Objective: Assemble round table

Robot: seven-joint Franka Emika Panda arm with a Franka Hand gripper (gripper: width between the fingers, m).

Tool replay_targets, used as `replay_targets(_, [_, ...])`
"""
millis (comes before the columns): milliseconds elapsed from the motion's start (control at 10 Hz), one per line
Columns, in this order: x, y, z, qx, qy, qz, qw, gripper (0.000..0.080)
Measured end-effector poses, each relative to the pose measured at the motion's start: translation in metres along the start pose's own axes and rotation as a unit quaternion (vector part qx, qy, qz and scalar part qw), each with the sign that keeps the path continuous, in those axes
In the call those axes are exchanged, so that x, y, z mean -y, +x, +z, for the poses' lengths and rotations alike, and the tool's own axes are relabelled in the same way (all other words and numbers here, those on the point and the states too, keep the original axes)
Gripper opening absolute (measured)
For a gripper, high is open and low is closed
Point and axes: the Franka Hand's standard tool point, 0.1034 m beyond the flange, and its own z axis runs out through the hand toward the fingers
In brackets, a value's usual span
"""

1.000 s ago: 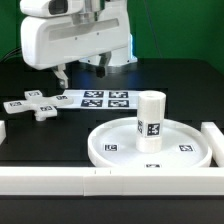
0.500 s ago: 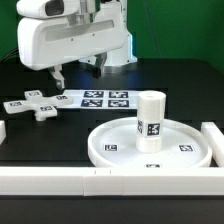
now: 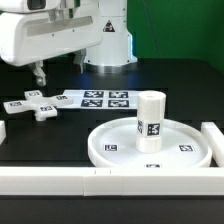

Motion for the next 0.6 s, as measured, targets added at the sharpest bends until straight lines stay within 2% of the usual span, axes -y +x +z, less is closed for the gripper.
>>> replay_targets(200, [-0.001,-0.001,0.001,0.001,-0.001,-0.008,1.0,0.0648])
replay_targets(400, [-0.011,-0.011,0.006,0.0,-0.03,-0.071,0.997,0.0648])
replay_targets(500, [-0.016,-0.022,0.009,0.002,-0.033,-0.089,0.995,0.0648])
replay_targets(600, [-0.019,-0.031,0.012,0.004,-0.031,-0.082,0.996,0.0648])
